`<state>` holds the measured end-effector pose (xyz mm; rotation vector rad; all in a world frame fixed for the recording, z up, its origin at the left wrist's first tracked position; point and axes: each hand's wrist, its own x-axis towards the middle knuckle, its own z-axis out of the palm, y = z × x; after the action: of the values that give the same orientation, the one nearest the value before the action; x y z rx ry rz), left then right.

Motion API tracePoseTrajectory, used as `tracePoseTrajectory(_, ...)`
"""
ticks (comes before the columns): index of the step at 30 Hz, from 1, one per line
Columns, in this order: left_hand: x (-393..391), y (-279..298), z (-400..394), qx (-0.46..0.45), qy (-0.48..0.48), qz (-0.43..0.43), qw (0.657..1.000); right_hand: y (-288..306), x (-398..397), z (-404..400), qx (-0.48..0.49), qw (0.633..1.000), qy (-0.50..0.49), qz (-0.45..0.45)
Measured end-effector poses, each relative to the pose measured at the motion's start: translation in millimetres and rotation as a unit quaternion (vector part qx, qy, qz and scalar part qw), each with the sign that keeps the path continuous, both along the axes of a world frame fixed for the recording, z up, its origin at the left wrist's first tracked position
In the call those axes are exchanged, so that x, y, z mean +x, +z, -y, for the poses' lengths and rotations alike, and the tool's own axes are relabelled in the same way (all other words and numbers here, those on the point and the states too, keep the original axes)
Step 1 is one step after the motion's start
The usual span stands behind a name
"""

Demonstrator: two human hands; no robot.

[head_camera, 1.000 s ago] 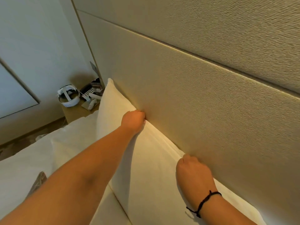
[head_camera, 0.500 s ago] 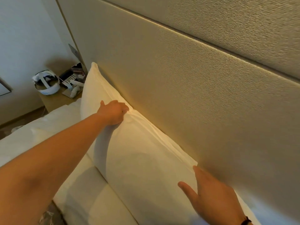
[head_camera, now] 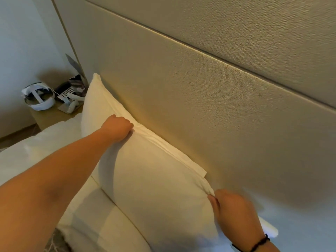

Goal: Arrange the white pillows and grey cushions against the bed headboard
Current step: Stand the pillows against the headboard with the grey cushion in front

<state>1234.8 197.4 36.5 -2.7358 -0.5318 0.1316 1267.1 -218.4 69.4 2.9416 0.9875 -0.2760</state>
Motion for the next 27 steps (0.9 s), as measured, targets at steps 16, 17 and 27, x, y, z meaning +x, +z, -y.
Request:
tracePoseTrajectory(16,11.6,-4.9,0.3,-0.248,0.092,0.257,0.930,13.8,8.9,-6.5,0.057,0.996,-0.051,0.046)
tracePoseTrajectory(17,1.4,-2.4,-3.8,-0.268,0.084,0.248,0.927,13.3,0.4,-11.2,0.112,0.991,-0.028,0.063)
tracePoseTrajectory(27,-221.8,-17.6,-30.1,-0.252,0.173,-0.143,0.941,-50.5,-147.4,-113.4,0.068,0.931,0.258,-0.249)
